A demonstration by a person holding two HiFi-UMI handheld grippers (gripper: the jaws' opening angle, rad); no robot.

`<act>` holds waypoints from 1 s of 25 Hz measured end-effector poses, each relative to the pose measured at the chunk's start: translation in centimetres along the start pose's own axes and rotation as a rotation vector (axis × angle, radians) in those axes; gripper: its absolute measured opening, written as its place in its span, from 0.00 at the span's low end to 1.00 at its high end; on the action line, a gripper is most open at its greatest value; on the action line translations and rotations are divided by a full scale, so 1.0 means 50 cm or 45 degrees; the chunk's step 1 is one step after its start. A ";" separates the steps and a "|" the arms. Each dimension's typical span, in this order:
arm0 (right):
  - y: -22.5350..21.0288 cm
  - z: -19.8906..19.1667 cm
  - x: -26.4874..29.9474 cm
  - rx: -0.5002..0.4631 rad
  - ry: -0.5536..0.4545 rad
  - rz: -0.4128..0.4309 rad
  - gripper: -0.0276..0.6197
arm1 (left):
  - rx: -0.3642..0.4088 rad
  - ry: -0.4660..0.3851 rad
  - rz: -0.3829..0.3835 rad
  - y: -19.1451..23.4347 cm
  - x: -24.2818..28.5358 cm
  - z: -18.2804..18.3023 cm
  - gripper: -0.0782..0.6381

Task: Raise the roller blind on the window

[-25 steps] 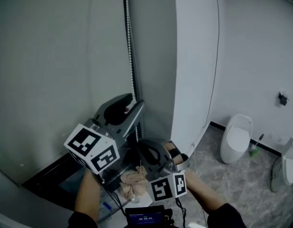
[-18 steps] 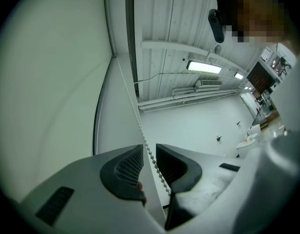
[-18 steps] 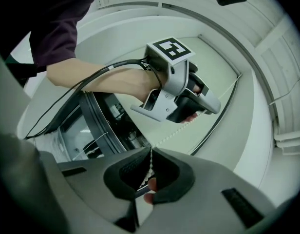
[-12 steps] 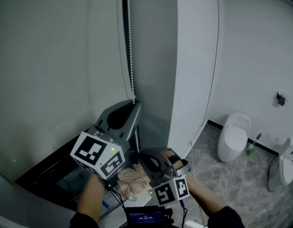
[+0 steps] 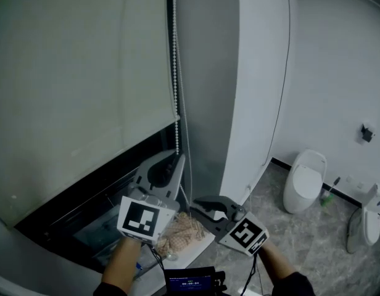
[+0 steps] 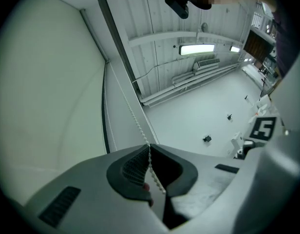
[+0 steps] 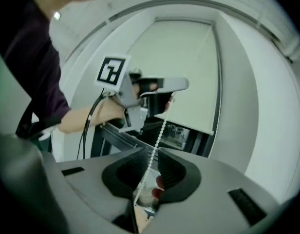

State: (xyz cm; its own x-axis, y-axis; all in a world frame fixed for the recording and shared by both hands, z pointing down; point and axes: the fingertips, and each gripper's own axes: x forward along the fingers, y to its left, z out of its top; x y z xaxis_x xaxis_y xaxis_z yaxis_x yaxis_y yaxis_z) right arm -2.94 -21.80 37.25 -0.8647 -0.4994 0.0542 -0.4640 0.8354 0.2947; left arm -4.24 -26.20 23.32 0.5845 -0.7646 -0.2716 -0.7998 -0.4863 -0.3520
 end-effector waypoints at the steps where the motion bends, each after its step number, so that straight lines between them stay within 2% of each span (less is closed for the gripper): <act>1: -0.012 0.018 -0.010 0.107 -0.037 0.023 0.12 | 0.004 -0.001 0.001 0.002 -0.005 0.001 0.13; 2: -0.026 0.038 -0.018 0.182 -0.073 0.032 0.12 | 0.012 -0.001 -0.003 0.002 -0.011 -0.001 0.13; 4: -0.056 0.084 -0.027 0.235 -0.154 0.043 0.15 | 0.025 0.003 -0.017 -0.003 -0.023 -0.013 0.13; 9: -0.122 0.211 -0.010 0.173 -0.309 -0.003 0.17 | 0.020 0.066 -0.076 -0.057 -0.057 -0.111 0.13; 12: -0.154 0.268 0.007 0.123 -0.316 -0.062 0.17 | 0.044 0.122 -0.103 -0.101 -0.065 -0.179 0.13; 15: -0.179 0.292 0.010 0.166 -0.337 -0.063 0.17 | 0.062 0.172 -0.127 -0.147 -0.069 -0.233 0.13; 20: -0.209 0.365 0.030 0.255 -0.355 -0.055 0.17 | 0.047 0.228 -0.180 -0.172 -0.082 -0.244 0.13; 23: -0.215 0.382 0.025 0.240 -0.366 -0.100 0.16 | 0.081 0.264 -0.183 -0.185 -0.092 -0.246 0.13; 25: -0.210 0.382 0.023 0.229 -0.368 -0.117 0.11 | 0.070 0.276 -0.177 -0.187 -0.100 -0.251 0.13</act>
State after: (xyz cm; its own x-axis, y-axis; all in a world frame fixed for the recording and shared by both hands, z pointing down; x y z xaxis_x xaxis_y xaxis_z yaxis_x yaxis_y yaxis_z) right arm -2.72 -26.77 15.98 -0.8246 -0.5101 -0.2444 -0.5466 0.8299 0.1120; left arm -1.40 -23.14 39.22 0.6408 -0.7674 -0.0212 -0.7016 -0.5741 -0.4221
